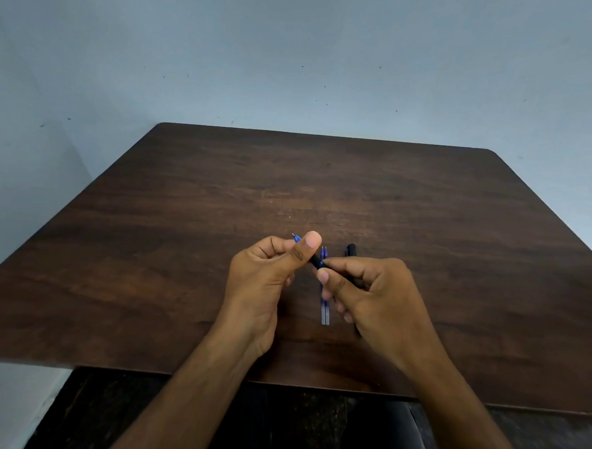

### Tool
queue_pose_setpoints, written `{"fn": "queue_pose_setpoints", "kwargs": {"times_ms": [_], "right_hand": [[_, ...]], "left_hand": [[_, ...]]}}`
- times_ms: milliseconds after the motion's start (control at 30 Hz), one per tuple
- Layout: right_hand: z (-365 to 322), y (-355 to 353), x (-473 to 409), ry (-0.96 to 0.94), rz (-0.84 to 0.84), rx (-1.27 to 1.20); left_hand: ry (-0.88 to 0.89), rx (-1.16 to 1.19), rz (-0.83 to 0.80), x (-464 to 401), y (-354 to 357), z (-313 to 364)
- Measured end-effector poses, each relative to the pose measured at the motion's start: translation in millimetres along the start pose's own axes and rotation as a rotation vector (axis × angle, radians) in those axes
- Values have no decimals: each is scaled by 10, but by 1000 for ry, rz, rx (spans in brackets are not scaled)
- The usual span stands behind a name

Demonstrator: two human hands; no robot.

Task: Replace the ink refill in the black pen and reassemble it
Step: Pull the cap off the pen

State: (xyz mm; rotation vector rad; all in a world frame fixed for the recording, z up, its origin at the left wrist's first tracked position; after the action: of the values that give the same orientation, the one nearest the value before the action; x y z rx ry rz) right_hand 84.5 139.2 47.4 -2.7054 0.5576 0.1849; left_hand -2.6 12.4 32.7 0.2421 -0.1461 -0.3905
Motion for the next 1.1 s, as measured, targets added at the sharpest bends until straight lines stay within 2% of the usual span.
{"fn": "queue_pose_setpoints", "kwargs": {"times_ms": [167,233,533,600,733,800,1000,1100], "right_hand": [[-22,-25,-6,-27,21,45],[-10,-49,-15,-23,34,57],[-28,-35,-14,-55,16,44],[-25,-29,-23,-53,16,48],[-11,-48,-41,-50,28,59],[0,-62,-49,-47,28,70],[-38,-29,-37,-84,8,36],[-53,-16,-30,-107,16,51]], "left_hand": [[46,-42,-214,86,44,17],[73,-24,-247,97,38,27],[57,8,-35,0,0,18],[33,5,-43,-13,13,0],[44,-17,-221,37,17,16],[56,-35,-257,59,0,16],[42,19,-68,12,-17,7],[30,11,-70,-10,-11,-17]]}}
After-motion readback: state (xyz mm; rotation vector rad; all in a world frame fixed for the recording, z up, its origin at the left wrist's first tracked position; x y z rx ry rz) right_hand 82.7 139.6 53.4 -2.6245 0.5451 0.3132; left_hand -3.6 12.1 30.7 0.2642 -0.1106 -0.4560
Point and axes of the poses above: each hand's wrist, its own x-axis away from the middle knuckle, its own y-axis out of the palm, z = x × y, the point moved 3 cm from there along -x, towards the middle knuckle, and after that the axes turned 3 degrees about -x, right-handed, at the moved point
